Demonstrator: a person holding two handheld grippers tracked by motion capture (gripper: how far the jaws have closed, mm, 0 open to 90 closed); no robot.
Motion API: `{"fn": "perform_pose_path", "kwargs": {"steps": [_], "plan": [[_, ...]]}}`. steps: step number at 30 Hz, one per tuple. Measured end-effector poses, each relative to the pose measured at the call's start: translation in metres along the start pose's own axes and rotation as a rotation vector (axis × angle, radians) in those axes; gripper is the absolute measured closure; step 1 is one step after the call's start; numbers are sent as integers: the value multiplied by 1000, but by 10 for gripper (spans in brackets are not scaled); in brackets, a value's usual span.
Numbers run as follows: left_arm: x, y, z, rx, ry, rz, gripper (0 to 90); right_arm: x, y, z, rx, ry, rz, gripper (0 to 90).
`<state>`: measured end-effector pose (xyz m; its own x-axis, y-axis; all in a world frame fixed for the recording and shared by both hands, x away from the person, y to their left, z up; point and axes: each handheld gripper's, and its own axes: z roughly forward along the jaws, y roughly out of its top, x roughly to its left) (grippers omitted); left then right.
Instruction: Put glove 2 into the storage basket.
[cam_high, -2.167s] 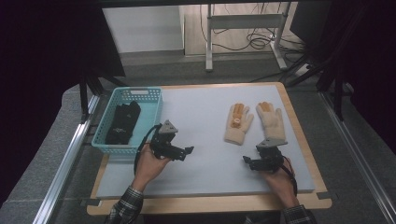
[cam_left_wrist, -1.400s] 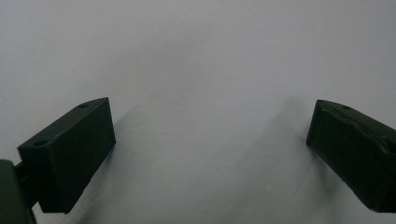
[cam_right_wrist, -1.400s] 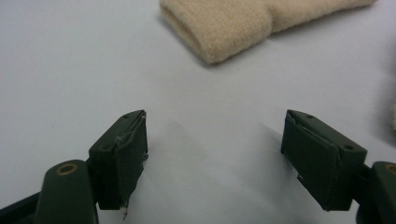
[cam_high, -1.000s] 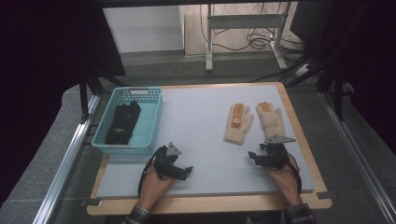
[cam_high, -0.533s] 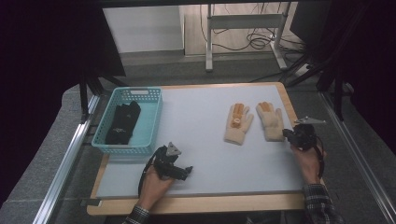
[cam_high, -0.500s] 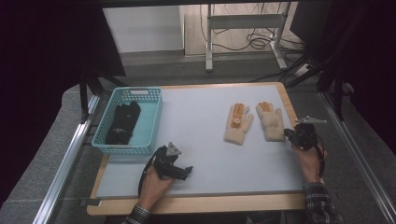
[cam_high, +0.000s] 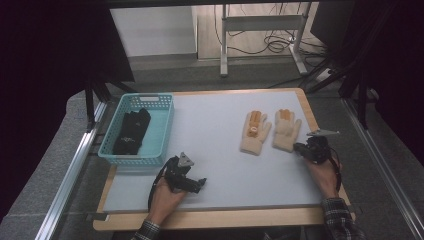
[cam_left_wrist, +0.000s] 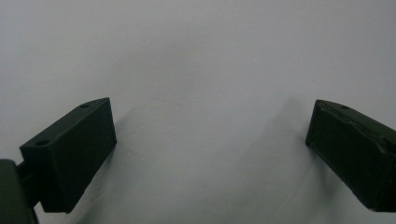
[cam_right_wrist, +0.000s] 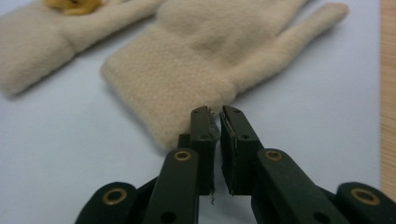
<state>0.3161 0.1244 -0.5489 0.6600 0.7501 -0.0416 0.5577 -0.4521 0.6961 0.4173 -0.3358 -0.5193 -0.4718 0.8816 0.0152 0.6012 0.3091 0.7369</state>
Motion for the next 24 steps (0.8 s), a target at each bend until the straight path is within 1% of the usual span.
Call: {"fn": "perform_pose_path", "kwargs": {"steps": [2, 3, 4, 5, 6, 7, 8, 9, 10, 11, 12, 13, 14, 15, 16, 17, 18, 20, 21, 22, 24], "plan": [[0, 0, 0, 0, 0, 0, 18, 1, 1, -1, 0, -2, -4, 807], [0, 0, 0, 0, 0, 0, 18, 0, 2, -2, -6, -12, -5, 794], [0, 0, 0, 1, 0, 0, 18, -5, 8, -2, -18, -17, 11, 739], [0, 0, 0, 0, 0, 0, 18, -5, 8, -2, -18, -17, 11, 739], [0, 0, 0, 0, 0, 0, 18, -8, 14, -2, -31, -36, 13, 688], [0, 0, 0, 0, 0, 0, 18, -9, 18, -1, -40, -38, 16, 657], [0, 0, 0, 0, 0, 0, 18, -9, 18, -1, -40, -38, 16, 657], [0, 0, 0, 0, 0, 0, 18, -12, 28, 4, -68, -23, 21, 558], [0, 0, 0, 0, 0, 0, 18, -12, 28, 4, -68, -23, 21, 558], [0, 0, 0, 0, -1, 0, 18, -12, 31, 6, -74, -25, 16, 523], [0, 0, 0, 0, 0, -1, 18, -13, 41, 13, -76, -23, -4, 460], [0, 0, 0, 0, 0, -1, 18, -14, 46, 17, -77, -17, -7, 440], [0, 0, 0, 1, -1, 1, 18, -14, 46, 17, -77, -17, -7, 440], [0, 0, 0, 1, -1, 1, 18, -15, 55, 27, -76, 1, -13, 412], [0, 0, 0, 1, -1, 1, 18, -15, 55, 27, -76, 1, -13, 412], [0, 0, 0, 1, -1, 1, 18, -17, 62, 34, -79, 21, -19, 405], [0, 0, 0, 1, -1, 1, 18, -17, 62, 34, -79, 21, -19, 405], [0, 0, 0, 2, -1, 1, 18, -18, 68, 42, -80, 38, -21, 404], [0, 0, 0, 2, -1, 1, 18, -17, 70, 49, -63, 48, -48, 394], [0, 0, 0, 0, -1, 1, 18, -17, 70, 49, -63, 48, -48, 394], [0, 0, 0, 1, -1, 1, 18, -15, 71, 55, -48, 48, -71, 379]]}}
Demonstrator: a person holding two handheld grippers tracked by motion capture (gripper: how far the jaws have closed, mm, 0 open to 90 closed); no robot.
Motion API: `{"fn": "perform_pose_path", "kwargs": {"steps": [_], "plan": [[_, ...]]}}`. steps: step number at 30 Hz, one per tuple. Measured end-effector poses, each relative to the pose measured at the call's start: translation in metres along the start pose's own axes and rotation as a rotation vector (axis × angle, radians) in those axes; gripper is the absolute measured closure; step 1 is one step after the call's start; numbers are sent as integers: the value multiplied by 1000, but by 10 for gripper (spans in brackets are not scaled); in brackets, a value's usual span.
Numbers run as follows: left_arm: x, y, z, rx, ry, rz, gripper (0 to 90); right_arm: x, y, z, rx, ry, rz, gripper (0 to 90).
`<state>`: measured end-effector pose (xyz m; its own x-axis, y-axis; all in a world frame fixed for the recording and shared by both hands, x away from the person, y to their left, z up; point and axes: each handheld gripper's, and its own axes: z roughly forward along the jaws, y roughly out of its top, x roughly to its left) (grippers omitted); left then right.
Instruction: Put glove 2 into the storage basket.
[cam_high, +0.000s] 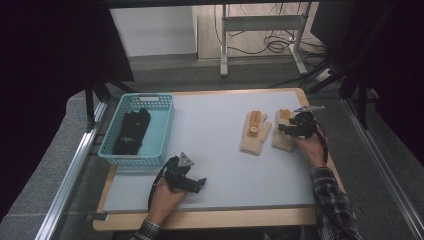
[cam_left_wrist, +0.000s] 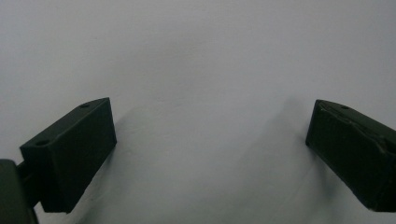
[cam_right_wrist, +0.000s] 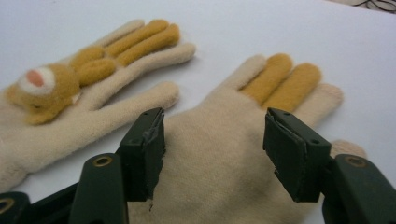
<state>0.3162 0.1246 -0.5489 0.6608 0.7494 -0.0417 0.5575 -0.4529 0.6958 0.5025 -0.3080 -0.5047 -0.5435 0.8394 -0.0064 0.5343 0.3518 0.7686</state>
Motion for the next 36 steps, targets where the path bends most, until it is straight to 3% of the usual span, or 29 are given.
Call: {"fn": "perform_pose_path", "kwargs": {"steps": [4, 5, 6, 8, 9, 13, 20, 24, 29, 34, 36], "plan": [[0, 0, 0, 0, 0, 0, 18, 3, -3, 8, 24, 21, -19, 370], [0, 0, 0, 0, 0, 0, 18, 6, -7, 13, 63, 26, -39, 368], [0, 0, 0, 0, 0, 0, 18, 9, -9, 15, 54, 11, -61, 371], [0, 0, 0, 1, 0, 0, 18, 10, -10, 15, 48, 8, -59, 378], [0, 0, 0, 1, 0, 0, 18, 10, -11, 14, 43, 13, -43, 439], [0, 0, 0, 1, 0, 0, 18, 12, -9, 12, 65, 10, -21, 525], [0, 0, 0, 0, 1, 1, 19, 15, -9, 8, 63, 7, -1, 573], [0, 0, 0, 3, 1, 5, 19, 19, -9, 0, 48, -4, -7, 576], [0, 0, 0, 3, 2, 5, 19, 29, -4, -22, 2, 30, 8, 575], [0, 0, 0, 1, 2, 2, 19, 48, -3, -43, -23, 62, -10, 573], [0, 0, 0, 3, 2, 4, 19, 65, -1, -55, -42, 90, -25, 572]]}}
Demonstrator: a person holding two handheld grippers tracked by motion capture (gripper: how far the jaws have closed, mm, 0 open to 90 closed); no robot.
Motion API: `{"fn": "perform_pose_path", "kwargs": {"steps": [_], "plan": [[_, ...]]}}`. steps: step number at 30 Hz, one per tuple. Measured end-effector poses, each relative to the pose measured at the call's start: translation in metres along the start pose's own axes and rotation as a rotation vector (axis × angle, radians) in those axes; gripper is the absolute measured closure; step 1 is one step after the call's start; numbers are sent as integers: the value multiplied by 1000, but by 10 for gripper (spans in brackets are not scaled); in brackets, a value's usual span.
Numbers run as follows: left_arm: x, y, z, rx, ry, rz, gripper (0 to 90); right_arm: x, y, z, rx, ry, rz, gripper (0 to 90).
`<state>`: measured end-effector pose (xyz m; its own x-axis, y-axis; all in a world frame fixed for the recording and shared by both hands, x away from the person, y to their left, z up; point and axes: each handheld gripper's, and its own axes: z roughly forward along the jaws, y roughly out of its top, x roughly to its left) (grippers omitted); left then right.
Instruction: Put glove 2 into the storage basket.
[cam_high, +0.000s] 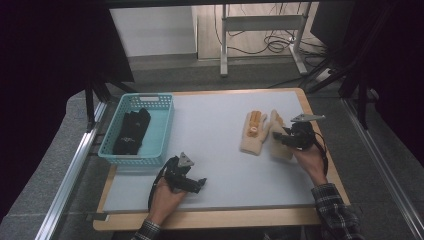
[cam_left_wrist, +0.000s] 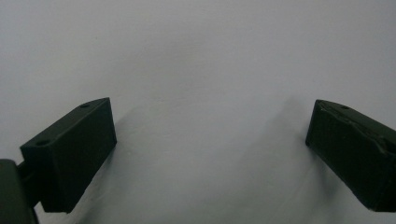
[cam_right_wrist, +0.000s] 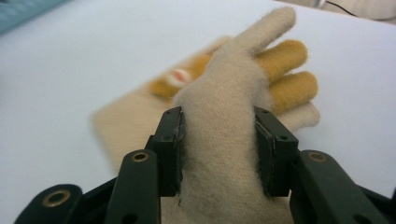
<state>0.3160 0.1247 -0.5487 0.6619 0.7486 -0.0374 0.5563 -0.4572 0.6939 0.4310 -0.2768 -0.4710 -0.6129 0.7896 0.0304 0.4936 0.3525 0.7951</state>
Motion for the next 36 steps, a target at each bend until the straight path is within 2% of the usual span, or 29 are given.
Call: {"fn": "perform_pose_path", "kwargs": {"steps": [1, 2, 5, 8, 9, 10, 11, 12, 15, 16, 17, 18, 20, 21, 23, 25, 29, 31, 34, 36], "plan": [[0, 0, 0, -2, 0, -2, 19, 6, 1, -4, -5, 11, -7, 571], [0, 0, 0, -2, 0, -2, 19, 6, 1, -4, -5, 11, -7, 571], [0, 0, 0, -3, 0, -3, 19, 27, 7, -13, -22, 42, -34, 569], [0, 0, 0, -6, 2, -7, 19, 49, 13, -20, -41, 71, -60, 567], [0, 0, 0, -6, 2, -3, 19, 64, 18, -24, -53, 99, -75, 565], [-1, 0, 0, -6, 1, -8, 19, 64, 18, -24, -53, 99, -75, 565], [0, 0, 0, -5, 1, -3, 19, 81, 22, -26, -55, 127, -92, 564], [0, 0, 0, -5, 1, -4, 19, 86, 23, -26, -56, 136, -99, 563], [0, 0, 0, -5, 0, -4, 19, 107, 28, -22, -48, 179, -112, 560], [0, 0, 0, -5, 0, -4, 19, 107, 28, -22, -48, 179, -112, 560], [0, 0, 0, -6, 1, -4, 19, 120, 29, -15, -40, 211, -115, 558], [0, 0, 0, -6, 1, -5, 19, 120, 29, -15, -40, 211, -115, 558], [0, 0, 0, -6, 1, -4, 19, 133, 28, -4, -26, 238, -122, 557], [0, 0, 0, -8, 1, -6, 19, 144, 27, 8, -8, 250, -131, 556], [-1, 0, 0, -7, 1, -9, 19, 148, 25, 13, -1, 255, -135, 556], [0, 0, 0, -7, 1, -4, 19, 159, 20, 32, 25, 264, -136, 555], [0, 0, 0, -8, 2, -6, 19, 167, 13, 47, 50, 245, -149, 547], [0, 0, 0, -7, 2, -4, 19, 171, 6, 57, 69, 251, -148, 527], [0, 0, 0, -7, 2, -4, 19, 173, -1, 63, 107, 276, -141, 442], [0, 0, 0, -6, 2, -7, 19, 171, 0, 59, 98, 276, -148, 364]]}}
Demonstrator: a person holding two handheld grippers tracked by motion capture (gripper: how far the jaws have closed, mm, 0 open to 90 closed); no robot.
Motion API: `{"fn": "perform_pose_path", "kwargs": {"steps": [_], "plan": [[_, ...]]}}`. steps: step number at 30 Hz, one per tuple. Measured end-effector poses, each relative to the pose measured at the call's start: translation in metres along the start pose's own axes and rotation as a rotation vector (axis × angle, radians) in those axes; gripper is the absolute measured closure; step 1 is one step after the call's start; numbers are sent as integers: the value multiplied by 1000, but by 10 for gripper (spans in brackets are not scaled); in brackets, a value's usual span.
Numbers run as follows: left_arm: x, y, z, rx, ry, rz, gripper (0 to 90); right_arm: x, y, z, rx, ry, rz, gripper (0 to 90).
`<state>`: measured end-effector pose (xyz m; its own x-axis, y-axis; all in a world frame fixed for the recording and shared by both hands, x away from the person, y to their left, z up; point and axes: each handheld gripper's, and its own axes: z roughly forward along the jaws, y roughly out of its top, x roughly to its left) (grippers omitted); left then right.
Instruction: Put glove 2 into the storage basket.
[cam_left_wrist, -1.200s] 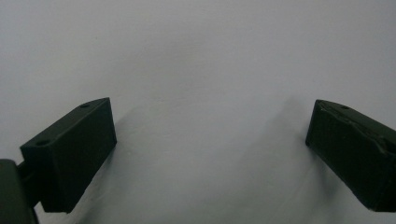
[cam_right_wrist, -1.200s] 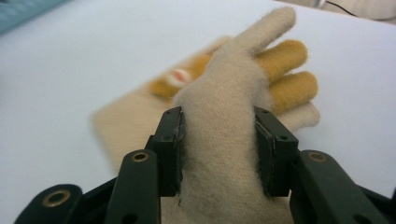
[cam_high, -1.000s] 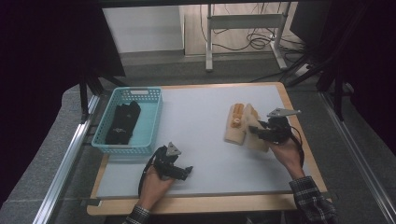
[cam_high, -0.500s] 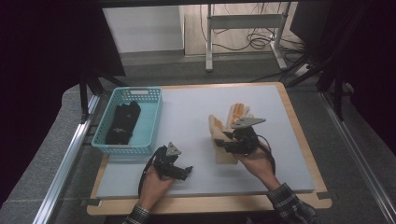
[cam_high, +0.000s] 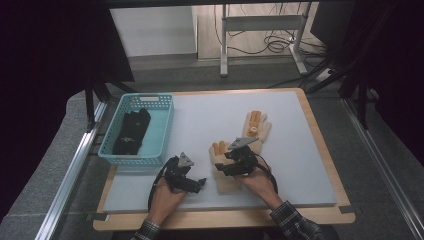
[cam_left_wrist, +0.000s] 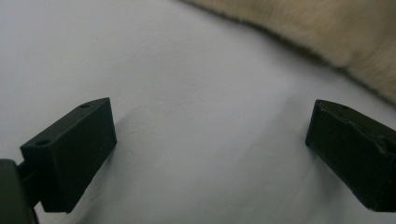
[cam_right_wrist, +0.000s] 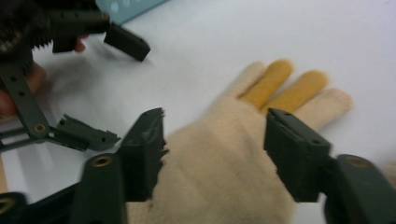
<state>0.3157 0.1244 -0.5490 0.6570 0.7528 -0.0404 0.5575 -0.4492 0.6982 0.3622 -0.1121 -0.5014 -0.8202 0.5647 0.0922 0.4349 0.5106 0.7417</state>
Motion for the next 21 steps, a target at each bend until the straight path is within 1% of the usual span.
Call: {"fn": "perform_pose_path", "kwargs": {"steps": [1, 2, 3, 4, 5, 6, 8, 9, 10, 11, 13, 16, 17, 18, 19, 20, 21], "plan": [[0, 0, 0, 0, 0, 5, 19, -2, 1, -4, -12, -5, 7, 353], [0, 0, 0, 0, 0, 5, 19, -2, 1, -4, -12, -5, 7, 353], [0, 0, 0, 0, 0, 5, 19, -5, 2, -9, -23, -10, 11, 351], [0, 0, 0, 0, 0, 4, 19, -12, 4, -18, -38, -35, 22, 360], [0, 0, 0, 0, 0, 3, 19, -12, 4, -18, -38, -35, 22, 360], [0, 0, 0, 0, 0, 1, 19, -21, 2, -25, -39, -59, 36, 449], [0, 0, 0, 0, 0, 5, 19, -28, -1, -29, -39, -77, 38, 557], [1, 0, 0, 6, -1, 11, 19, -32, -3, -30, -38, -88, 38, 607], [1, 0, 0, 6, -1, 11, 19, -32, -3, -30, -38, -88, 38, 607], [1, 0, 0, 6, -1, 10, 19, -38, -8, -31, -30, -90, 49, 664], [1, 0, 0, 6, -2, 9, 19, -40, -11, -29, -23, -87, 53, 676], [0, 0, 0, 5, -2, 4, 19, -44, -17, -20, -7, -84, 50, 682], [0, 0, 0, 6, -2, 8, 19, -45, -18, -15, -5, -77, 51, 671], [0, 0, 0, 6, -2, 7, 19, -45, -19, -10, -3, -73, 54, 638], [0, 0, 0, 6, -2, 7, 19, -46, -21, 1, 22, -77, 46, 631], [0, 0, 0, 6, -2, 7, 19, -46, -21, 1, 22, -77, 46, 631], [0, 0, 0, 6, -2, 8, 19, -45, -23, 7, 38, -80, 44, 668]]}}
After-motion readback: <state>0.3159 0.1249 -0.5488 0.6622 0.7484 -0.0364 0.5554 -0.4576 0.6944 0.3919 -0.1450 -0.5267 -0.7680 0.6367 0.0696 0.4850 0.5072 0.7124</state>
